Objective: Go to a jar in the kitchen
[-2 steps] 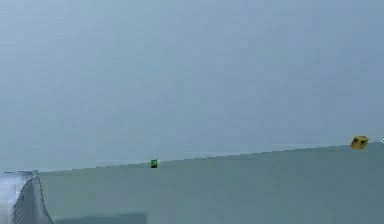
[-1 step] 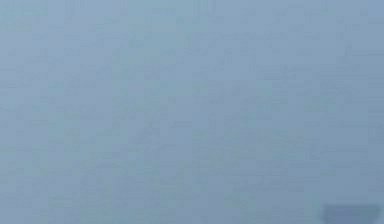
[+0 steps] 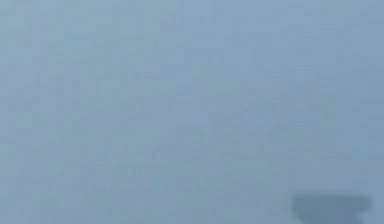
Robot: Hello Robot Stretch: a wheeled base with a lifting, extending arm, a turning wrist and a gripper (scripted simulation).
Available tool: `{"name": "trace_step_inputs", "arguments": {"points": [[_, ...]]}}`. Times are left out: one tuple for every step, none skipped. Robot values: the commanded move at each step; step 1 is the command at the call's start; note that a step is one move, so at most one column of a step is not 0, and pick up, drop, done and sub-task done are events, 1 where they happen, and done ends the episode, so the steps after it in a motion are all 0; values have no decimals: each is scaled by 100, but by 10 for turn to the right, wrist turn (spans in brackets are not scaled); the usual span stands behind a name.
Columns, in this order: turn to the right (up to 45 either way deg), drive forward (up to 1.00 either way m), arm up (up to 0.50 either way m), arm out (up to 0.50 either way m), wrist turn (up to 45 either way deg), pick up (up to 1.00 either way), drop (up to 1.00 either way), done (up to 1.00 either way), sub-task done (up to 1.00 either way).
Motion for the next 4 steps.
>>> {"name": "trace_step_inputs", "arguments": {"points": [[-450,0,0,0,0,0,0,0,0],[-450,0,0,0,0,0,0,0,0],[-60,0,0,0,0,0,0,0,0],[0,60,0,0,0,0,0,0,0]]}}
